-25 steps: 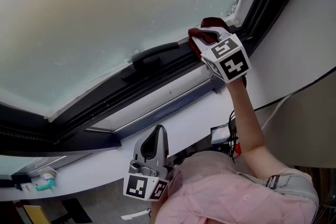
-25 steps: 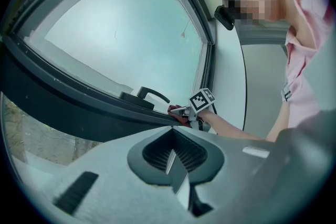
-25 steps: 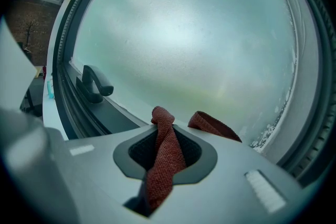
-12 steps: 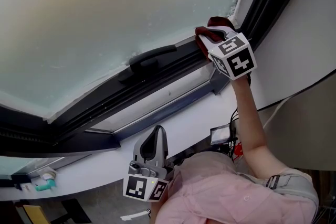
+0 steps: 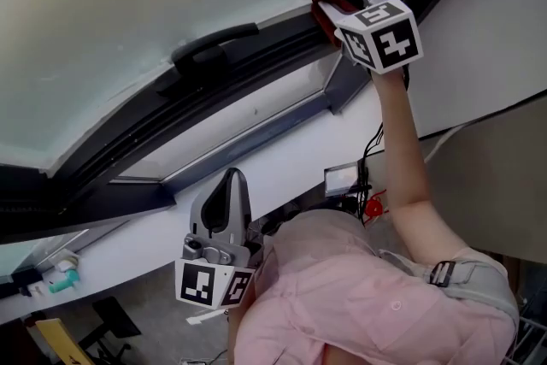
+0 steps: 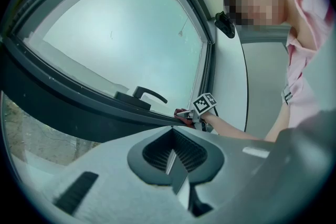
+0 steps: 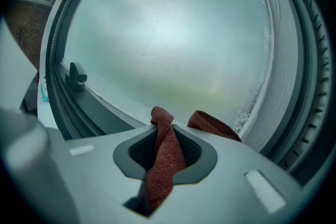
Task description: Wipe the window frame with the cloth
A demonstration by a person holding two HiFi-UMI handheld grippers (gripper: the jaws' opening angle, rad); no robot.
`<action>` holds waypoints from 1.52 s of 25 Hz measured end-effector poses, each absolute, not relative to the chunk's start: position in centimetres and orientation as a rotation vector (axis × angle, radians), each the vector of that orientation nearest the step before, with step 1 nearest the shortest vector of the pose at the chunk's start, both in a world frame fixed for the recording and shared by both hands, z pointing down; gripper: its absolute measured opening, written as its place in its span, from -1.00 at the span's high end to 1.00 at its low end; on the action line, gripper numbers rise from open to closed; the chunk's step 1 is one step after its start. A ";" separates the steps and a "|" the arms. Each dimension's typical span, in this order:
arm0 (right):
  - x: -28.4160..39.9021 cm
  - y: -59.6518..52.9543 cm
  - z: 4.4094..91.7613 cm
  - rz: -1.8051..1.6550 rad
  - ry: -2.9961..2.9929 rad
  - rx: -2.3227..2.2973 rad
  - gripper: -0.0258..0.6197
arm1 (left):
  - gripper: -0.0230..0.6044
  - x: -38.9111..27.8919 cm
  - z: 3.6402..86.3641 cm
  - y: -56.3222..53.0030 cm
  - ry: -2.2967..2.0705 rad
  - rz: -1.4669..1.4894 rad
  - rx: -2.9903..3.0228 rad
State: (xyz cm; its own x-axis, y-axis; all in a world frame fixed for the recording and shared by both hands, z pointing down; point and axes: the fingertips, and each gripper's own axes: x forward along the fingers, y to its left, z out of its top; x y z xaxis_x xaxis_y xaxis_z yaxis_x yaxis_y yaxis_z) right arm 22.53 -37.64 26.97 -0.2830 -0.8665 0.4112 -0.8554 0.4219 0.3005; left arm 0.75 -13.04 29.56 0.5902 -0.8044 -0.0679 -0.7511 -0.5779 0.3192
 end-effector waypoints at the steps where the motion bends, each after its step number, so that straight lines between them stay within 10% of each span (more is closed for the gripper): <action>1: 22.6 -37.8 26.9 -0.032 -2.168 1.455 0.73 | 0.94 0.8 29.6 -13.0 -1.282 -0.294 2.569; 38: 24.2 -37.3 27.0 -0.092 -2.139 1.498 0.73 | 0.94 1.0 30.8 -9.8 -1.308 -0.259 2.533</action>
State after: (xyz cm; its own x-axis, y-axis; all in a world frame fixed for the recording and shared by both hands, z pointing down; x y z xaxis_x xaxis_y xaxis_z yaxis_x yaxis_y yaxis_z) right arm 24.18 -37.34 26.99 -0.2512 -0.8924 0.3748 -0.8569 0.3852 0.3427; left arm 1.03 -9.77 30.83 0.5743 -0.8180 -0.0315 -0.7682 -0.5518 0.3246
